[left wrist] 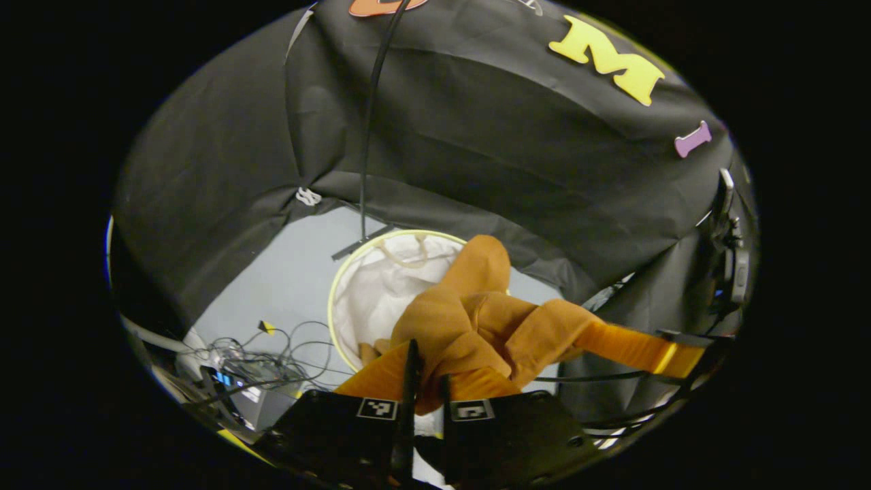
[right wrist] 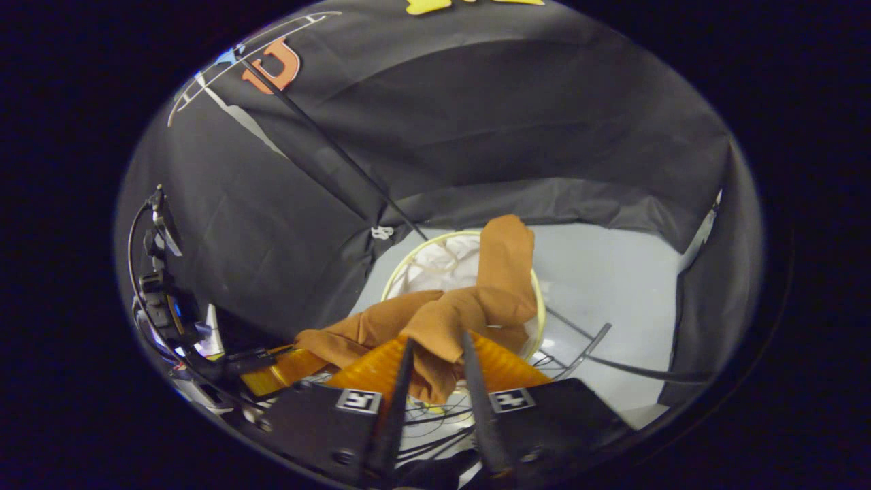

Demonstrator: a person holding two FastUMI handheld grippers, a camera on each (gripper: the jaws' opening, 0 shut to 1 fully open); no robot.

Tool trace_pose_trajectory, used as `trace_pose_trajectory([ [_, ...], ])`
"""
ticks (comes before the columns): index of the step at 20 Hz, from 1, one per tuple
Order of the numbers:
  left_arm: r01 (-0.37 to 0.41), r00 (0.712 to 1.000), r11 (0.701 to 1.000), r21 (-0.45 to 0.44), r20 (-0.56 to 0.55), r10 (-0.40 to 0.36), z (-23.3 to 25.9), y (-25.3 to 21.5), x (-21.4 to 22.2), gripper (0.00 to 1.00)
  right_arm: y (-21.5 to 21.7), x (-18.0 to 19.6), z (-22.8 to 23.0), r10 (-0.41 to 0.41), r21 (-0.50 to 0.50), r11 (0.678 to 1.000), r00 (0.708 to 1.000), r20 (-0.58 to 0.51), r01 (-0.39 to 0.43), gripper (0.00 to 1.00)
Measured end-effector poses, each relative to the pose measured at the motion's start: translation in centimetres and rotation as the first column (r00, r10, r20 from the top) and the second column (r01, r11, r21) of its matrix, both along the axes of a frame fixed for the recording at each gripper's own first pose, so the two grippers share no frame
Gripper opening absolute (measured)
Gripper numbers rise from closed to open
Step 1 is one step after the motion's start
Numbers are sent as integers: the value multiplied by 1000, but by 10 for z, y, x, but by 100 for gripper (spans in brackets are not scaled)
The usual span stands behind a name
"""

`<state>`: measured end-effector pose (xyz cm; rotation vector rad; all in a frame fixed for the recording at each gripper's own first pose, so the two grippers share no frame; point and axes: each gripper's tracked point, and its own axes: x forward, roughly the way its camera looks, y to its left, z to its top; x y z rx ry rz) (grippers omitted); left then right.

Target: Grasp the clothes on the hanger with both hands and then place them into the laundry hamper below.

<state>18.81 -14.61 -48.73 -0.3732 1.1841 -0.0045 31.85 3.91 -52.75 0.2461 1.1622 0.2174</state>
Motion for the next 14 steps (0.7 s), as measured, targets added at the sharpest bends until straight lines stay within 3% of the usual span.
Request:
trace_pose_trajectory([
  [2, -5, 1000, 998, 55, 30, 3, 12, 12, 1, 74, -10, 14, 21, 43, -87, 996, 995, 94, -35, 84],
  [3, -2, 999, 997, 79, 52, -2, 16, 16, 5, 97, -11, 16, 27, 66, -114, 992, 990, 125, -52, 91],
  [4, 3, 997, 994, 106, 77, -11, 20, 21, 7, 97, -16, 18, 42, 81, -132, 989, 985, 153, -61, 98],
  [9, -12, 967, 983, 183, 254, -35, 80, 40, 15, 97, -17, 16, 94, 99, -154, 986, 956, 276, -58, 98],
  [14, -53, 878, 971, 234, 473, -66, 186, 64, 6, 100, -24, -5, 195, 81, -176, 984, 878, 472, 4, 98],
])
